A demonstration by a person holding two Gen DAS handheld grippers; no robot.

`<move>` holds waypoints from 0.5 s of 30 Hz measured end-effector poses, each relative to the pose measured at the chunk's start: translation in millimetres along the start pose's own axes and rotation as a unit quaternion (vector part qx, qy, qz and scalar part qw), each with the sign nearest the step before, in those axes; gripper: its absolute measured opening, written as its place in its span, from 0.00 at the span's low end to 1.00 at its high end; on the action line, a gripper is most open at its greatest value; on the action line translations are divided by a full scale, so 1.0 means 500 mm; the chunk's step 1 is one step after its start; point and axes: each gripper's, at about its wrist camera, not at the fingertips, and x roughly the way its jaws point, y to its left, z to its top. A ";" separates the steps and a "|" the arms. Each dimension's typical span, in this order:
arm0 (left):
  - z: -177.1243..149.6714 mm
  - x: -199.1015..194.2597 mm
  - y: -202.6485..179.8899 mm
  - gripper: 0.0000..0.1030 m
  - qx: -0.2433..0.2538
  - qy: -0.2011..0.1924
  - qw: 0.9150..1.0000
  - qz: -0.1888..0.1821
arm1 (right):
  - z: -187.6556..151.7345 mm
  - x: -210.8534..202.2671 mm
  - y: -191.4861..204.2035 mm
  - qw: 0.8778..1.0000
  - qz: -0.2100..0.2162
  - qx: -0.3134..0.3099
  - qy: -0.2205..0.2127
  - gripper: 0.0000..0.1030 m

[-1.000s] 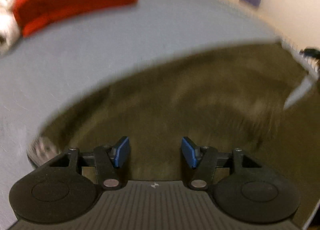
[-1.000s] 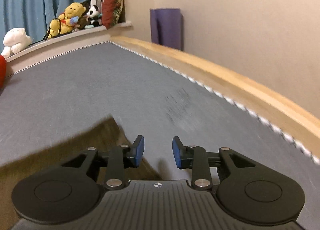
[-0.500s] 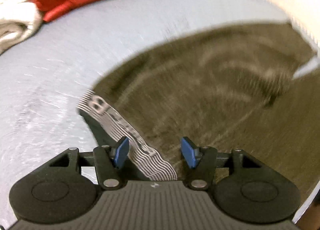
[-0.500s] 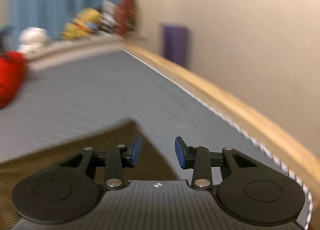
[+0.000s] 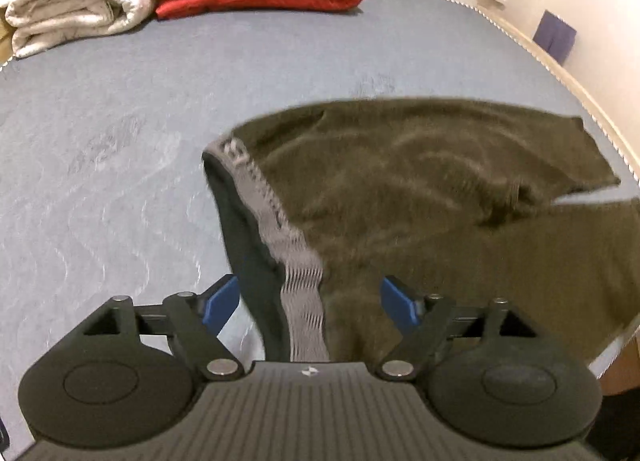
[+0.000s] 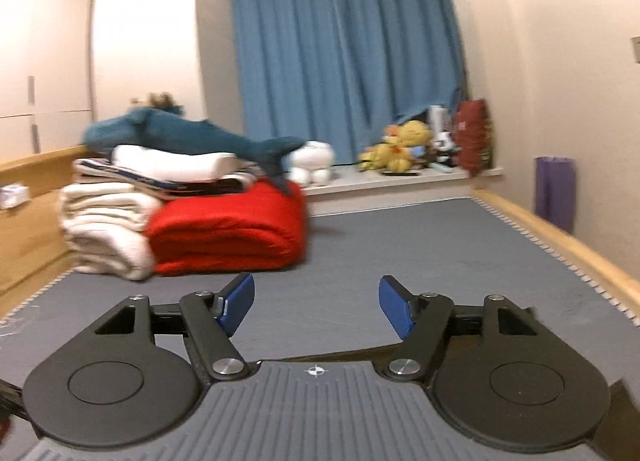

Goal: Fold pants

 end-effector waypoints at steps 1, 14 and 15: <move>-0.017 0.009 0.007 0.80 -0.008 0.005 1.000 0.002 | -0.002 -0.001 0.010 1.000 0.012 0.010 0.003 0.71; -0.097 0.114 0.056 0.70 -0.048 0.090 0.995 -0.020 | -0.172 0.049 0.107 0.995 -0.017 -0.011 0.094 0.73; -0.099 0.116 0.057 0.56 -0.050 0.091 0.994 -0.034 | -0.171 0.051 0.100 0.995 -0.018 -0.010 0.098 0.73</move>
